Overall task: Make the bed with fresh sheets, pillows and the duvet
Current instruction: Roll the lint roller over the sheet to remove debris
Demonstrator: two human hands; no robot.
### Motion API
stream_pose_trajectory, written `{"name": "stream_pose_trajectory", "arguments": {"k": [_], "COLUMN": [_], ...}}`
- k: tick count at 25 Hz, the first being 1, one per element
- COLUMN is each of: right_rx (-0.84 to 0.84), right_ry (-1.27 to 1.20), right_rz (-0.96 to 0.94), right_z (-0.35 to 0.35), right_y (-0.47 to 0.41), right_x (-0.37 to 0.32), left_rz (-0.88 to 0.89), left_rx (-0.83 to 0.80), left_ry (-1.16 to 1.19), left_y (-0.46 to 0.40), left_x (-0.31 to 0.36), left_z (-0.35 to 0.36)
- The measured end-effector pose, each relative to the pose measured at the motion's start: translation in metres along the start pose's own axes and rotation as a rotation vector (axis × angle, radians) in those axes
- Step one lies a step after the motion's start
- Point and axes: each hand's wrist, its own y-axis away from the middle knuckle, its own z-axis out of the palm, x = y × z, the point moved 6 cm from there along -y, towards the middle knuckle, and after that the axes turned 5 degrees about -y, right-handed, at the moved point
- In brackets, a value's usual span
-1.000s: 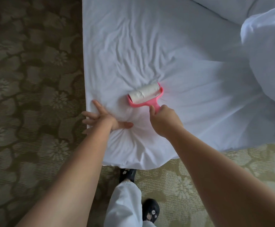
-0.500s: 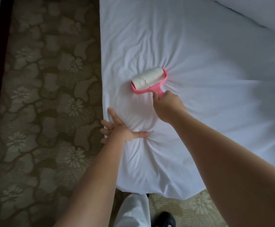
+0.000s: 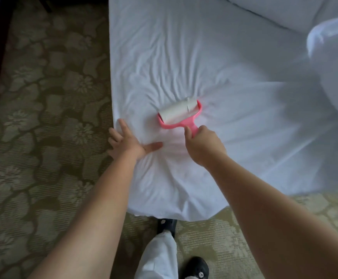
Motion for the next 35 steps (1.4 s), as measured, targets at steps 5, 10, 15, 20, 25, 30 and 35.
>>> {"name": "stream_pose_trajectory", "arguments": {"k": [5, 10, 15, 20, 25, 30, 35], "right_rx": [0.016, 0.174, 0.138, 0.078, 0.055, 0.086, 0.089], "right_ry": [0.026, -0.067, -0.131, -0.173, -0.184, -0.235, -0.259], "right_rz": [0.012, 0.075, 0.232, 0.273, 0.275, 0.274, 0.262], "right_z": [-0.018, -0.045, -0.046, -0.042, -0.054, -0.062, -0.078], "right_y": [0.061, 0.099, 0.103, 0.083, 0.033, -0.03, -0.098], "right_x": [0.045, 0.078, 0.12, 0.12, 0.095, 0.064, 0.027], "left_rz": [0.107, 0.213, 0.341, 0.267, 0.263, 0.359, 0.333], "left_rx": [0.059, -0.038, -0.078, -0.1, -0.118, -0.059, -0.112], "left_ry": [-0.13, -0.243, -0.404, -0.409, -0.432, -0.466, -0.465], "left_y": [0.049, 0.082, 0.102, 0.095, 0.068, 0.017, -0.027], "left_x": [0.006, 0.038, 0.074, 0.089, 0.12, 0.156, 0.187], "left_z": [0.022, 0.044, 0.071, 0.07, 0.055, 0.034, 0.015]}}
